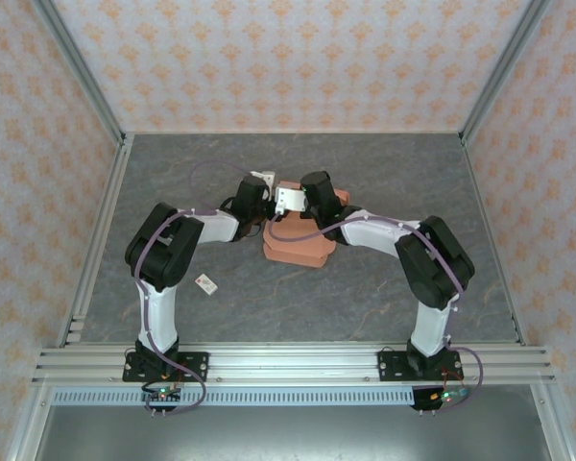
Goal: Fold the paper box
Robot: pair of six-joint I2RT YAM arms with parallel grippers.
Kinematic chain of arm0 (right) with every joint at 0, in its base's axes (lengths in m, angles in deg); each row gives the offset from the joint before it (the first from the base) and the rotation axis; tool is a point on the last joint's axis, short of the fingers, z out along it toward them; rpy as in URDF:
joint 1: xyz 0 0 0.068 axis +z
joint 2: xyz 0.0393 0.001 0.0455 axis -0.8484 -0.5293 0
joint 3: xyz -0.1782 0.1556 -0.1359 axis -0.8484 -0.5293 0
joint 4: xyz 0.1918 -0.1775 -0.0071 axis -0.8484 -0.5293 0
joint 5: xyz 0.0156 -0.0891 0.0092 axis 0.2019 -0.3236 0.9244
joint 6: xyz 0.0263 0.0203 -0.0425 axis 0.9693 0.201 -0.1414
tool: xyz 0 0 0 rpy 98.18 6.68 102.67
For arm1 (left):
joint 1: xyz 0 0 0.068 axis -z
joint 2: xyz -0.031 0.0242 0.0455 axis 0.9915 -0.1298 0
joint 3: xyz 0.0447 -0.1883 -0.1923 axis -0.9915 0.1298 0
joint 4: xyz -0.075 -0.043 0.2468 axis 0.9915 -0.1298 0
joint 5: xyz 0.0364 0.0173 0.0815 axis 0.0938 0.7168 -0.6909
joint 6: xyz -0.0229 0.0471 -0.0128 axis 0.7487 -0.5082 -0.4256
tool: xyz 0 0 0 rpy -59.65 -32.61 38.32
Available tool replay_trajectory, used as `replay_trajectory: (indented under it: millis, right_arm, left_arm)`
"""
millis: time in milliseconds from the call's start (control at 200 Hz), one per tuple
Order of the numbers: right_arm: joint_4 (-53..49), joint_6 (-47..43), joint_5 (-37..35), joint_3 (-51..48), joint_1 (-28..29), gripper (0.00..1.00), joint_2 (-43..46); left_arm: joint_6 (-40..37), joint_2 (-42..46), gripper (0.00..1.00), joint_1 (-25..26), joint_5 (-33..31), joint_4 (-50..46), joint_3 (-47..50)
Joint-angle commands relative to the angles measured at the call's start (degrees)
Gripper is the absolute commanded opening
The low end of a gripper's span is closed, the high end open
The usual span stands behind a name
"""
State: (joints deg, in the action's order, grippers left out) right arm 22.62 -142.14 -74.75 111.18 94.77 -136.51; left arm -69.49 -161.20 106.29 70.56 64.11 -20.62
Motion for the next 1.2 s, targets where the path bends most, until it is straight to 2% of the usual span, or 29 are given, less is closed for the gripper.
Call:
replay_trajectory:
  millis: [0, 220, 586, 881, 1006, 1196]
  right_arm:
    - [3.63, -1.94, -2.63, -0.91, 0.27, 0.00, -1.57]
    - [3.19, -1.78, -2.55, -0.73, 0.33, 0.00, -1.76]
    - [-1.62, 0.16, 2.05, -0.66, 0.18, 0.00, 0.62]
    - [-3.48, 0.57, 4.16, -0.93, 0.10, 0.00, 0.99]
    - [-4.14, 1.51, 4.82, -0.54, 0.14, 0.00, 1.22]
    - [-5.87, 2.85, 5.45, 0.39, 0.19, 0.00, 1.93]
  left_arm:
    - [-2.98, 3.77, 0.46, -0.36, 0.09, 0.68, 1.14]
    - [-6.75, 4.68, 0.48, -0.44, 1.73, -0.33, 2.17]
    - [-7.01, 3.52, 0.33, -1.24, 4.12, -0.34, -0.24]
    - [-6.84, 1.99, 0.28, -2.05, 6.05, -0.50, -2.24]
    - [-6.50, 1.39, 0.26, -1.95, 5.34, -1.26, -3.13]
    - [-6.12, 2.15, 0.22, -1.39, -0.33, -4.20, -3.17]
